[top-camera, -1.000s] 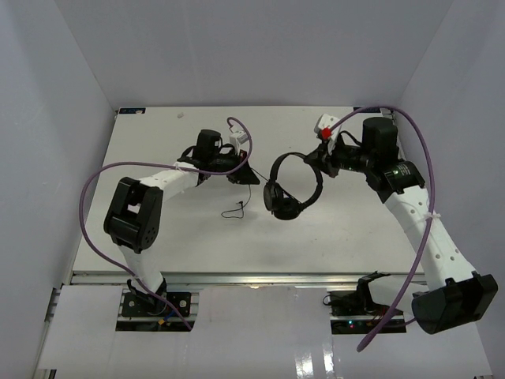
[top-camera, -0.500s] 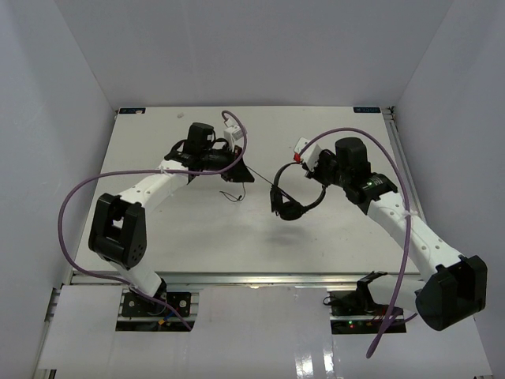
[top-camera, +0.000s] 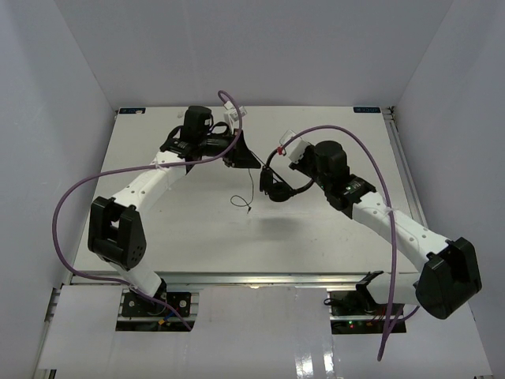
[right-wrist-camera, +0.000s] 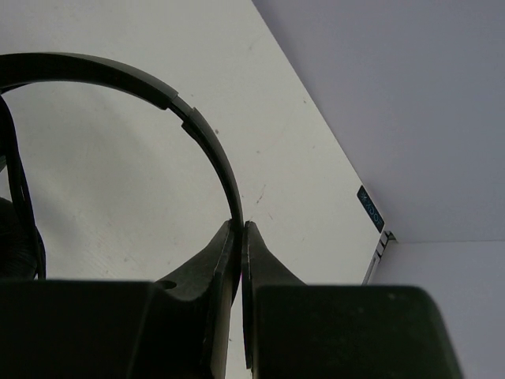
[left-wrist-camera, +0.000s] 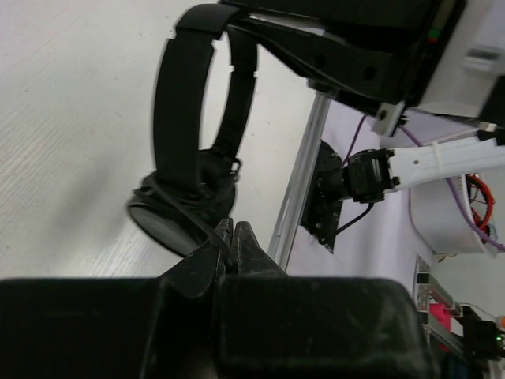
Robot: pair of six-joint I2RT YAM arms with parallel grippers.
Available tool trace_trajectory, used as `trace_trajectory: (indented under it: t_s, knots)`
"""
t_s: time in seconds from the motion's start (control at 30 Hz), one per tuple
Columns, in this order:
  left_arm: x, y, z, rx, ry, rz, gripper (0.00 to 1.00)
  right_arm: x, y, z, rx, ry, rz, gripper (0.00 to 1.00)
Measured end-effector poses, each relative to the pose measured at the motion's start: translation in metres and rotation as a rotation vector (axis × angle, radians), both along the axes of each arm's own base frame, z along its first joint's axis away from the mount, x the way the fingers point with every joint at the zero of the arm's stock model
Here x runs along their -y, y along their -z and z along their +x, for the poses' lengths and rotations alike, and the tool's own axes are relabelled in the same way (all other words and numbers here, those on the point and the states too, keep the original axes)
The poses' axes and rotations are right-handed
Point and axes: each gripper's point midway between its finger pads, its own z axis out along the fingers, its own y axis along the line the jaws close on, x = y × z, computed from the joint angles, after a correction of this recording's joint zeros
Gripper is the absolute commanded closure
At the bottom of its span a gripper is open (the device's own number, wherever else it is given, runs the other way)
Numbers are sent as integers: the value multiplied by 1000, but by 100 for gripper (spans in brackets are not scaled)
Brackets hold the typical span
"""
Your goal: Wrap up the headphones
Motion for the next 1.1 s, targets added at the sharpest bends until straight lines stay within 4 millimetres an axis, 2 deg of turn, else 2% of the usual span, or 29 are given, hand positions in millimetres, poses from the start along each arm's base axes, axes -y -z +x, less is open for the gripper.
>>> trace_trajectory:
  t_s: [0.2,0.47,0.53,0.63,0.87,0.97,1.1]
  knots:
    - [16,-15,-10,-68,16,-50,90,1,6,23,28,154,73,92]
    - [63,-3,-53,-206,66,-88,86,-2,8,48,0,291,173,92]
    - [71,-4,-58,-206,68,-96,84,-2,7,51,-15,305,194,92]
    - [76,-1,-60,-201,58,-105,81,3,3,60,-41,335,233,92]
    - [88,28,-81,-219,70,-73,78,26,-10,80,-84,420,331,92]
    - [92,34,-85,-211,64,-58,77,23,-11,79,-118,417,362,92]
    - [95,38,-77,-155,19,-48,78,11,-11,74,-186,390,422,92]
